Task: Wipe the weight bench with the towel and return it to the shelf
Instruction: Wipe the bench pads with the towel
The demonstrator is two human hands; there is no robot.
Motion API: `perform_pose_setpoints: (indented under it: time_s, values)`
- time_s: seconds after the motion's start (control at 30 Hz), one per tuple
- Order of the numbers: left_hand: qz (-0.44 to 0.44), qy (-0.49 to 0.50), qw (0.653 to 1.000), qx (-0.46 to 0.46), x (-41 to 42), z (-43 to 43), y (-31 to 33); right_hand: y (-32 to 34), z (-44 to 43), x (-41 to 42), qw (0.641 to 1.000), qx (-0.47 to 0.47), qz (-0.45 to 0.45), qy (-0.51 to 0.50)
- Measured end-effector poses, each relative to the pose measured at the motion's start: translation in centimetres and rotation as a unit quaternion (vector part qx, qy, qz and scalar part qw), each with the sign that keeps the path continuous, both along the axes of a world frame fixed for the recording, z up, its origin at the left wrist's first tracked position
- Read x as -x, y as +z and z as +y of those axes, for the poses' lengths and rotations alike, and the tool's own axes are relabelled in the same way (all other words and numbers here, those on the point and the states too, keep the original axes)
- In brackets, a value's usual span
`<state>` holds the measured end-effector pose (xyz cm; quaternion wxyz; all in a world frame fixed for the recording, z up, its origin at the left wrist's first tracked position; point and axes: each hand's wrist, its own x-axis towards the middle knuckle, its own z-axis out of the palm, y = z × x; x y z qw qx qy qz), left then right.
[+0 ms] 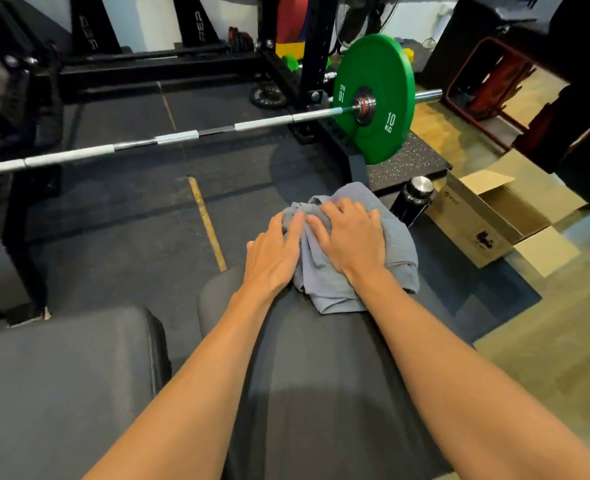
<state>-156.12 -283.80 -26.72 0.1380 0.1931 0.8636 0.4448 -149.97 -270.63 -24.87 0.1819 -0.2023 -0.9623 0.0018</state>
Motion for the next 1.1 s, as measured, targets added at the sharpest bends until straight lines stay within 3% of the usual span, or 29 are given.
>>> perform_pose_setpoints:
  time_s: [0.13, 0.33, 0.5, 0.6, 0.87, 1.0, 1.1]
  values:
    - [0.037, -0.044, 0.998, 0.04, -0.9, -0.2, 0.5, 0.5, -0.3, -2.5, 0.999, 0.044, 0.006, 0.001]
    - [0.075, -0.067, 0.979, 0.178, -1.9, 0.3, 2.2, 0.9, -2.3, -17.3, 0.997, 0.071, 0.013, 0.007]
    - [0.114, -0.06, 0.978, 0.163, -2.7, 2.3, 2.7, 0.4, -2.7, -24.3, 0.998, 0.057, 0.024, -0.009]
    - [0.116, -0.028, 0.986, 0.118, -2.4, 2.7, 1.9, -0.2, -1.3, -21.1, 0.999, 0.038, 0.031, -0.012]
    - [0.126, -0.017, 0.987, 0.095, -1.2, 3.1, 0.1, -0.2, 5.6, -0.5, 0.997, 0.063, 0.033, -0.033]
    - [0.094, -0.034, 0.99, 0.096, -1.8, 2.7, 1.2, 1.2, 4.8, -1.2, 0.997, 0.059, -0.009, -0.051]
    - [0.074, -0.047, 0.992, 0.091, -1.9, 2.4, 2.2, 1.5, 0.8, -5.9, 0.994, 0.071, 0.013, -0.079]
